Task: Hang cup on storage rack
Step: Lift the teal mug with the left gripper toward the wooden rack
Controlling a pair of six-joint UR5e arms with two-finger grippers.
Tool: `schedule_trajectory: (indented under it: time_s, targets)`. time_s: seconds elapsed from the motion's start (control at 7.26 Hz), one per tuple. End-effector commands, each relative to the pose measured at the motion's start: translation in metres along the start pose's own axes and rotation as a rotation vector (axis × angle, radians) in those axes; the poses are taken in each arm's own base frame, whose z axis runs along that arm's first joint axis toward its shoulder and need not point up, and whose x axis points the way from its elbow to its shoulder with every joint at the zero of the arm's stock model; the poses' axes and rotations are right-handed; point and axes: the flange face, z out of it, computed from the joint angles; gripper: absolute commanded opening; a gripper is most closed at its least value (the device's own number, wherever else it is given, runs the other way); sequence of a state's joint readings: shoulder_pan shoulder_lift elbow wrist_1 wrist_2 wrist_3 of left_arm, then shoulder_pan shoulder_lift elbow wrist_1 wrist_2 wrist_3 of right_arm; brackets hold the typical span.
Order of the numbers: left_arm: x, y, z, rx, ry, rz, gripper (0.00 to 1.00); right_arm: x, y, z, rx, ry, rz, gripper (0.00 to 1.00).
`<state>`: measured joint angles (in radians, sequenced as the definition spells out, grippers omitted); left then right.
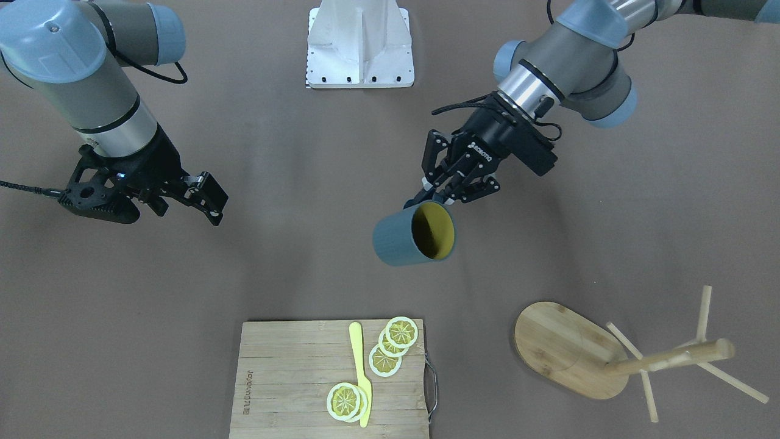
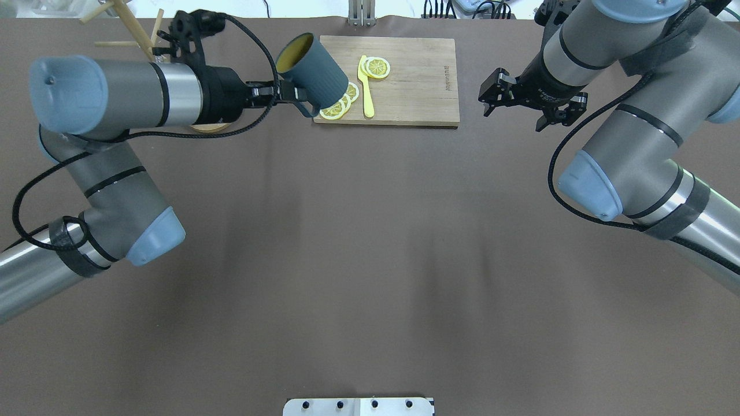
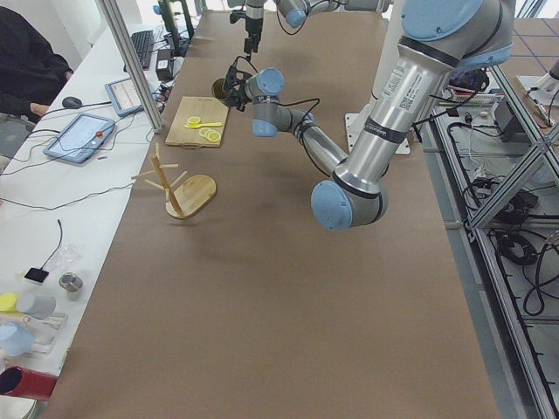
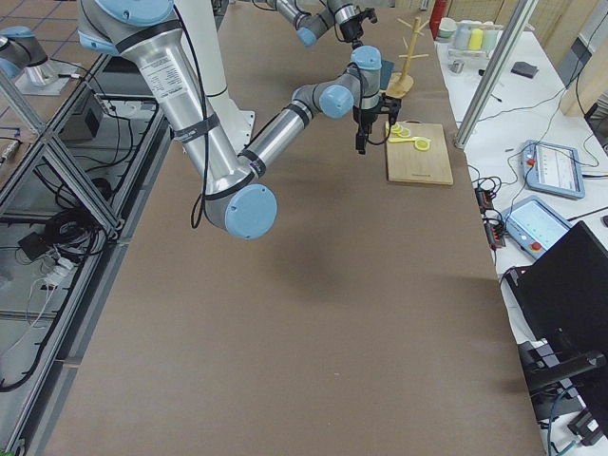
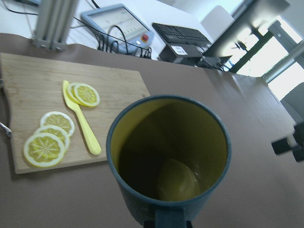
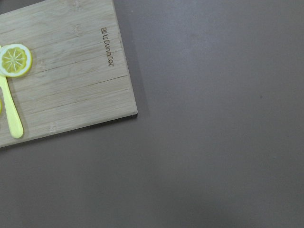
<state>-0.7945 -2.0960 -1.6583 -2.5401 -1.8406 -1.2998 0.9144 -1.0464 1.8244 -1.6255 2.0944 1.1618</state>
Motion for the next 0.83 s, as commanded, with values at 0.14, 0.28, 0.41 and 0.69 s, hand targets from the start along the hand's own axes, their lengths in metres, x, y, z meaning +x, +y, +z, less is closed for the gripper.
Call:
schedule_trajectory:
  time_s: [0.14,0.28,0.41,0.69]
  targets:
    - [-0.034,-0.059,-0.029,0.111,-0.035,-0.383,0.0,0.037,-0.029,-0.02,-0.02,-0.013,-0.212,1.0]
    - [-0.05,-0.069,-0.028,0.13,-0.062,-0.428,0.0,0.049,-0.042,-0.023,-0.015,-0.005,-0.217,1.0]
    - [-0.07,-0.079,-0.024,0.15,-0.097,-0.477,0.0,0.054,-0.045,-0.018,-0.022,0.002,-0.222,1.0]
    - [-0.111,-0.085,-0.015,0.179,-0.024,-0.684,0.0,0.053,-0.045,-0.02,-0.02,-0.001,-0.225,1.0]
